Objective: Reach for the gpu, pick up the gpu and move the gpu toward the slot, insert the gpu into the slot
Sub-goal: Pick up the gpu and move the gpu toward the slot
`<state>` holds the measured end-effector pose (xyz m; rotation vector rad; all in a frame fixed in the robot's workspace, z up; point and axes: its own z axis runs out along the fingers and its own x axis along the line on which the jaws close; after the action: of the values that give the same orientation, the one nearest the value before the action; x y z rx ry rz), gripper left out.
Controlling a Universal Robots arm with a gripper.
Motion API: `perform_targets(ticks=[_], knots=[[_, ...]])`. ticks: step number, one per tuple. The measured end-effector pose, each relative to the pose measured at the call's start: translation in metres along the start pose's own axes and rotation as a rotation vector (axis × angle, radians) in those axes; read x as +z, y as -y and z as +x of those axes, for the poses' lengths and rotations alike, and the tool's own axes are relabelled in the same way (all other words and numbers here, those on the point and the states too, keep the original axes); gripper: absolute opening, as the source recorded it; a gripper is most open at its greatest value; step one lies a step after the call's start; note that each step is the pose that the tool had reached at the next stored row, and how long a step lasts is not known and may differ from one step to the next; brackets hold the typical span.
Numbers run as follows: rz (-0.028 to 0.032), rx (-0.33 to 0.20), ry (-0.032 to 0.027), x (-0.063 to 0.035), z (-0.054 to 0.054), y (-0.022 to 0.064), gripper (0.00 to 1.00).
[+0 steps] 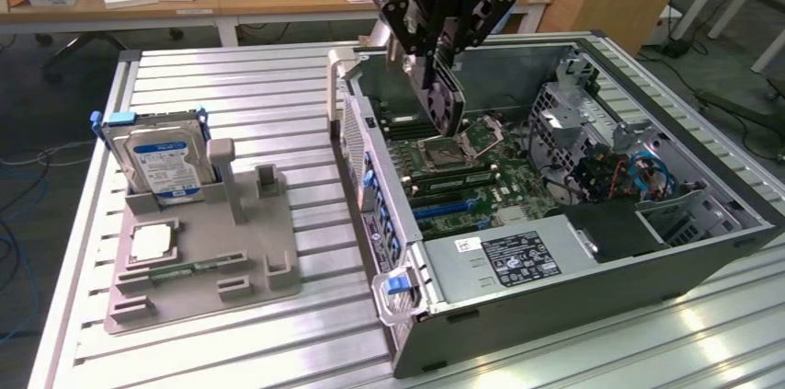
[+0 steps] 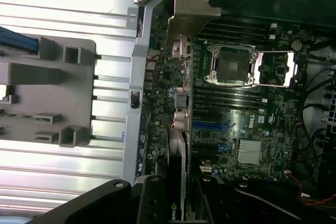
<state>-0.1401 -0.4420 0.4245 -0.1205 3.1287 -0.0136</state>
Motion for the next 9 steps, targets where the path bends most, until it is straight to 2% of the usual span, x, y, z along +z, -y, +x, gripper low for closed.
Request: perform_targets(ticks=[9], knots=[[0.0,0.001,0.0,0.0001,-0.012,0.001,0.26]])
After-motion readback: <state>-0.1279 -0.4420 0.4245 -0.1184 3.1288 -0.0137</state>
